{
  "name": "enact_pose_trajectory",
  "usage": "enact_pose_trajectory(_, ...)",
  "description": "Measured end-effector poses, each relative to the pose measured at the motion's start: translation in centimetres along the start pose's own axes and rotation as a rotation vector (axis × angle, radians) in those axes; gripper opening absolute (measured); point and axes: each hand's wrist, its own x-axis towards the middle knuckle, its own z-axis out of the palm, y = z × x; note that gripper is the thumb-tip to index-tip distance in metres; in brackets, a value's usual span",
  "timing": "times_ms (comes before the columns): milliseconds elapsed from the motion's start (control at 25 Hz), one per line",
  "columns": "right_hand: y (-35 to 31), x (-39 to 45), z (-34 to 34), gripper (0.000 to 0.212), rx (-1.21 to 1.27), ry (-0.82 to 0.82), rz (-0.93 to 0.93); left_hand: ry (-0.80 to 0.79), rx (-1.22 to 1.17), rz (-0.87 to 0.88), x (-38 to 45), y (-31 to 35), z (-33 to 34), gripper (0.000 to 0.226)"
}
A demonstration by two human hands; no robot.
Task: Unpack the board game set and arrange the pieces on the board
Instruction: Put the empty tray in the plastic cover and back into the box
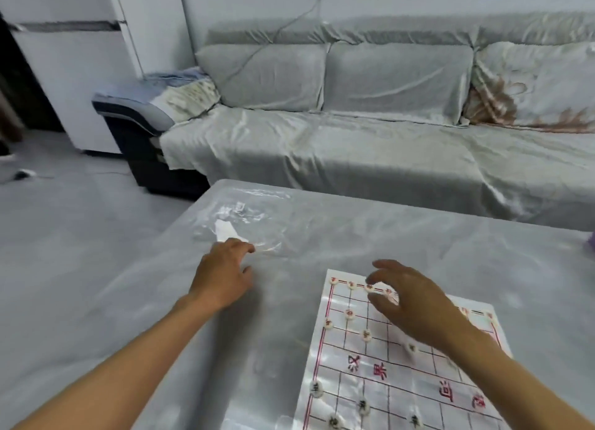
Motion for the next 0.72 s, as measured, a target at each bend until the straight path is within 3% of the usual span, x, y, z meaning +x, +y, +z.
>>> enact_pose_trajectory(160,-8.0,3.6,4.1,0.034,-0.01,-0.144,-0.176,-0.196,0.081,-0.077,2.8,-5.0,1.6,0.054)
enact_pose_trajectory(320,-10.3,5.1,6.7,0.036,-0.015,-0.223,-0.176,-0.256,0.061,-0.066,6.0,-5.0,3.6,0.069)
enact_pose_trajectory(400,-10.3,5.1,7.7,0.04,0.012,-0.244,-0.139,-0.189,0.094,-0.11,7.3,-4.8,4.2,0.065)
enact_pose_trajectory(520,-10.5,5.0,8.4,0.044,-0.001,-0.21,-0.091,0.023,-0.017,-0.146,8.1,-5.1,3.9,0.012)
enact_pose_trajectory(640,-11.8,4.8,8.4,0.05,0.099,-0.14,-0.044,0.104,-0.149,-0.124,6.2,-5.6,3.3,0.025)
enact_pose_trajectory(720,-13.3,4.5,8.3,0.063,0.256,-0.068,0.001,0.19,-0.281,-0.059,2.8,-5.8,2.0,0.021)
